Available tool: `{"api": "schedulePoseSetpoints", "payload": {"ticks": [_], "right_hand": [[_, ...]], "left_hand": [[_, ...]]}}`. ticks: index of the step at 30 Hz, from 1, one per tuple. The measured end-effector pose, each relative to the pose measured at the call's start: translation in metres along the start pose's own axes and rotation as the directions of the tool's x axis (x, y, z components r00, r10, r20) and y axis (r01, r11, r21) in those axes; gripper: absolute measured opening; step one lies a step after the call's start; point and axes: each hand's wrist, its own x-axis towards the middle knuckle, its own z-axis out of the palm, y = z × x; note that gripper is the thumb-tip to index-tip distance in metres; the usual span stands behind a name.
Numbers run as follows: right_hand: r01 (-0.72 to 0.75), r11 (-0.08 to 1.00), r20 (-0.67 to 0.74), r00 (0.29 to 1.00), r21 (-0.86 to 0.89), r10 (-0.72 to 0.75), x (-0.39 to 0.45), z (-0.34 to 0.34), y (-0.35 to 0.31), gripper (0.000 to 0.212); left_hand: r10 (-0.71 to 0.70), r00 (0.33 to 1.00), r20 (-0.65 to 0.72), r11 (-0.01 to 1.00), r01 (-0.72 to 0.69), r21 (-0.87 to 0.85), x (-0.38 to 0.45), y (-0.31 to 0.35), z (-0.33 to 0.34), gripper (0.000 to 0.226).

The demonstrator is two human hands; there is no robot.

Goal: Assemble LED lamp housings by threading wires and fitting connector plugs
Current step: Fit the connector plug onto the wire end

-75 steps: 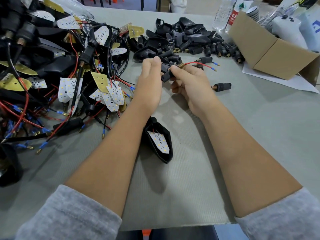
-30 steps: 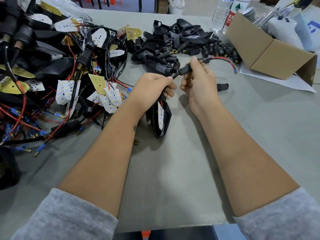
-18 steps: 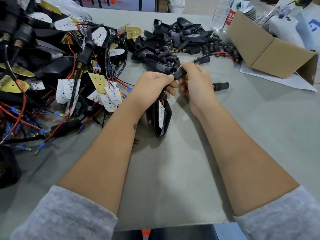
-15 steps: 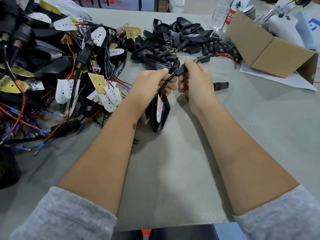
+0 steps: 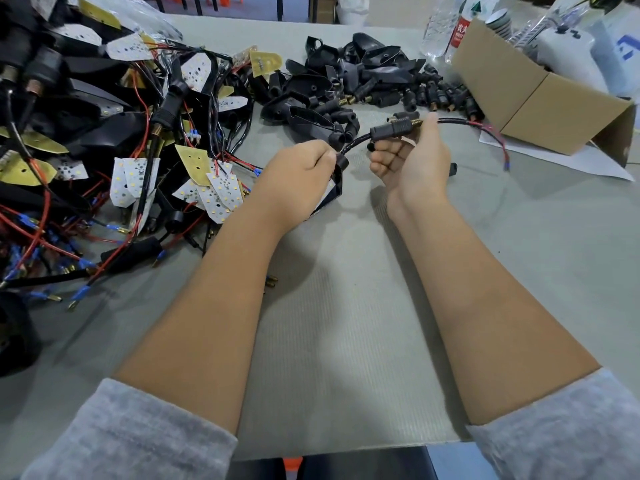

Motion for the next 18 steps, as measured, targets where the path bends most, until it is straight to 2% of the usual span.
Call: {"api": "schedulePoseSetpoints", "payload": {"ticks": [5, 9, 14, 18], "right_hand": [[0.083, 0.996, -0.053, 0.995, -0.018, -0.083, -0.0011, -0.0014, -0.0019, 0.027], [0.132, 0.991, -0.129, 0.982, -0.037, -0.135, -0.0008, -0.0036, -0.0047, 0.029], [0.187, 0.982, -0.148, 0.971, -0.003, -0.185, -0.0014, -0.0057, -0.0065, 0.03], [0.19, 0.981, -0.11, 0.976, 0.033, -0.185, -0.0026, -0.0062, -0.0078, 0.027]], "left_hand": [[0.012, 1.0, -0.023, 0.997, -0.014, -0.079, 0.0021, -0.0014, -0.0021, 0.028], [0.02, 0.999, -0.05, 0.986, -0.028, -0.164, 0.0031, -0.0024, -0.0008, 0.024], [-0.02, 0.999, -0.04, 0.961, 0.009, -0.275, 0.004, -0.0054, -0.003, 0.02], [-0.054, 0.996, -0.065, 0.946, 0.03, -0.324, 0.0058, -0.0088, -0.009, 0.02]]}}
